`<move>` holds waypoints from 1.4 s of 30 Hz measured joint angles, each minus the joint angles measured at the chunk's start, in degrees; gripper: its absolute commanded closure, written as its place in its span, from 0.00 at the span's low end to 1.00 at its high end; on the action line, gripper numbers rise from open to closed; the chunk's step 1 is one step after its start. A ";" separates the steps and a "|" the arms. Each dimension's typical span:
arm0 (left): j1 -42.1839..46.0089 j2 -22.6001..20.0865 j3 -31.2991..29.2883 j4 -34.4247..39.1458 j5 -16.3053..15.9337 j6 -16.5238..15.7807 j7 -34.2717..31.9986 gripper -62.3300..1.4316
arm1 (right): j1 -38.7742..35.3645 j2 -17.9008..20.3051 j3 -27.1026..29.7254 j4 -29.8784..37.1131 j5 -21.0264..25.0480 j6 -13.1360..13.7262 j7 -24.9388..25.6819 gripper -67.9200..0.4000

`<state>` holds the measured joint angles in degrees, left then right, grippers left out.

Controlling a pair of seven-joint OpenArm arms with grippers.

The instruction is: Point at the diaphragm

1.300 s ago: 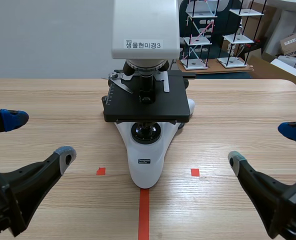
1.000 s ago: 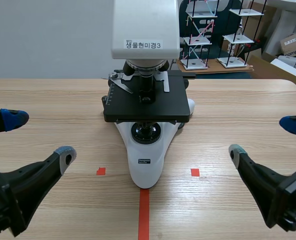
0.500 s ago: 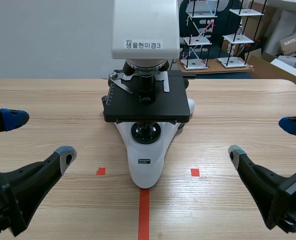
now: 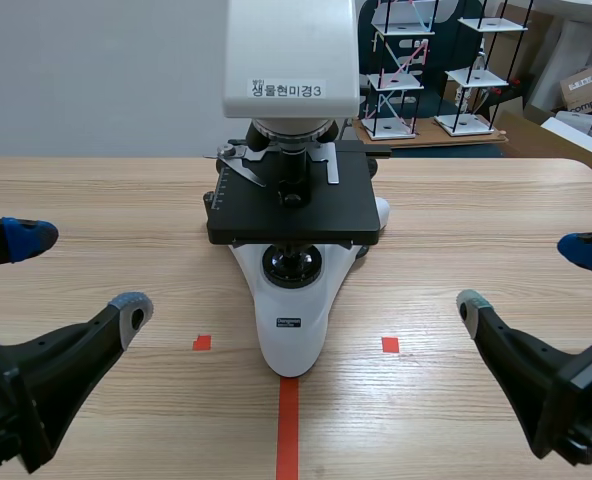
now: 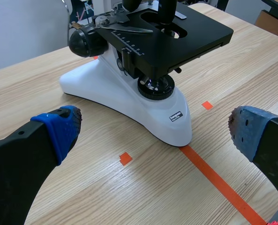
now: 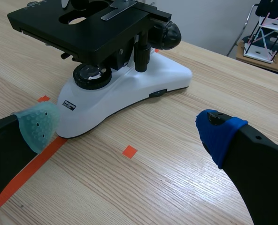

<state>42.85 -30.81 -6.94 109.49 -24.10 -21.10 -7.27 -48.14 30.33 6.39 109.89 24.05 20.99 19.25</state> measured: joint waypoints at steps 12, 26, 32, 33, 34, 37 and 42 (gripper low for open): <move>0.00 0.00 0.00 0.00 0.00 0.00 0.00 0.00 | 0.00 0.00 0.00 0.00 0.00 0.00 0.00 0.06; -0.04 2.86 2.05 -12.35 4.07 -0.55 -8.20 0.95 | 0.00 0.00 0.00 0.00 0.00 0.00 0.00 0.06; -4.44 4.17 9.60 -29.35 9.86 -0.50 -22.23 0.95 | 0.00 0.00 0.00 0.00 -0.02 0.00 0.00 0.06; -5.51 4.63 11.10 -32.15 11.74 -0.57 -25.24 0.95 | 0.00 0.00 0.00 0.00 -0.02 0.00 0.00 0.06; -6.73 5.22 12.72 -34.80 13.40 -0.61 -27.74 0.93 | 0.00 0.00 0.00 0.00 -0.02 0.00 0.00 0.06; -11.02 7.93 16.72 -40.83 16.90 -0.57 -28.61 0.93 | 0.00 0.00 0.00 0.00 -0.02 0.00 0.00 0.06; -18.34 12.63 19.47 -48.09 16.52 -0.52 -35.60 0.93 | 0.00 0.00 0.00 0.00 -0.02 0.00 0.00 0.06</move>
<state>24.51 -18.17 12.53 61.41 -7.57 -21.63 -42.87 -48.14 30.33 6.39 109.89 24.03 20.99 19.25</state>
